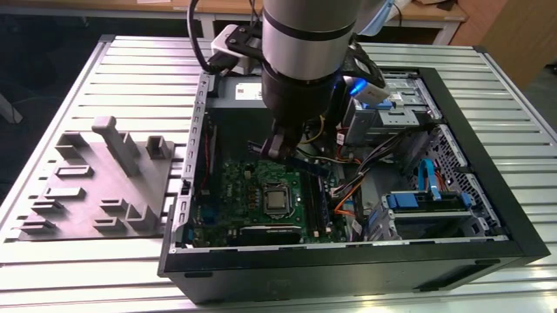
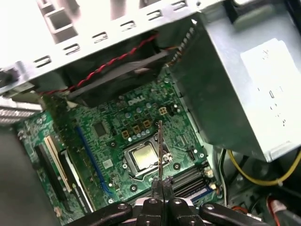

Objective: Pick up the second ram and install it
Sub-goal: 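Insert the second ram into the second slot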

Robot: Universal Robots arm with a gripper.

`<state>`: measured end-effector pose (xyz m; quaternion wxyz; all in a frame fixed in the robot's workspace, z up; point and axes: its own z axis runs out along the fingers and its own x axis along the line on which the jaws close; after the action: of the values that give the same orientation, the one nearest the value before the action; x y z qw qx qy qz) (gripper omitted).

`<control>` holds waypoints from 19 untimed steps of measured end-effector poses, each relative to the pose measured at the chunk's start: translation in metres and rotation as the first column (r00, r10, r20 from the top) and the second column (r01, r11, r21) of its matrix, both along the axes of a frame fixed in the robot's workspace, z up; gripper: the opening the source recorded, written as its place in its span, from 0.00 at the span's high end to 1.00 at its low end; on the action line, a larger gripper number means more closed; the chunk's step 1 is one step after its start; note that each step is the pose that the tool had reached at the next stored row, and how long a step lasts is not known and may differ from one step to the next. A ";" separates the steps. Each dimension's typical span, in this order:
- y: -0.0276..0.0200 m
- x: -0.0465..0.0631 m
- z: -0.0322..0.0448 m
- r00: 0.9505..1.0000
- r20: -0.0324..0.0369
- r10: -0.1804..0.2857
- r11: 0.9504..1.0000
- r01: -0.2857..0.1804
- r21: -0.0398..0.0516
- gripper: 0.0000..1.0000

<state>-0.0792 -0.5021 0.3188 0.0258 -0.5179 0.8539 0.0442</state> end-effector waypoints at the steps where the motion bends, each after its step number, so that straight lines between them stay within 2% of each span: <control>1: 0.0000 0.000 -0.0001 1.000 0.000 -0.020 1.000 0.020 0.000 0.89; 6: 0.0000 0.000 -0.0006 0.994 0.000 -0.109 0.994 0.109 0.000 0.89; 10: 0.0000 0.000 -0.0011 0.983 0.000 -0.181 0.983 0.181 0.000 0.89; 14: 0.0000 0.000 -0.0014 0.968 0.000 -0.251 0.968 0.251 0.000 0.89; 19: 0.0000 0.000 -0.0018 0.943 0.000 -0.333 0.943 0.333 0.000 0.89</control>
<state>-0.0792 -0.5021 0.3170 0.0328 -0.3664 0.9291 0.0391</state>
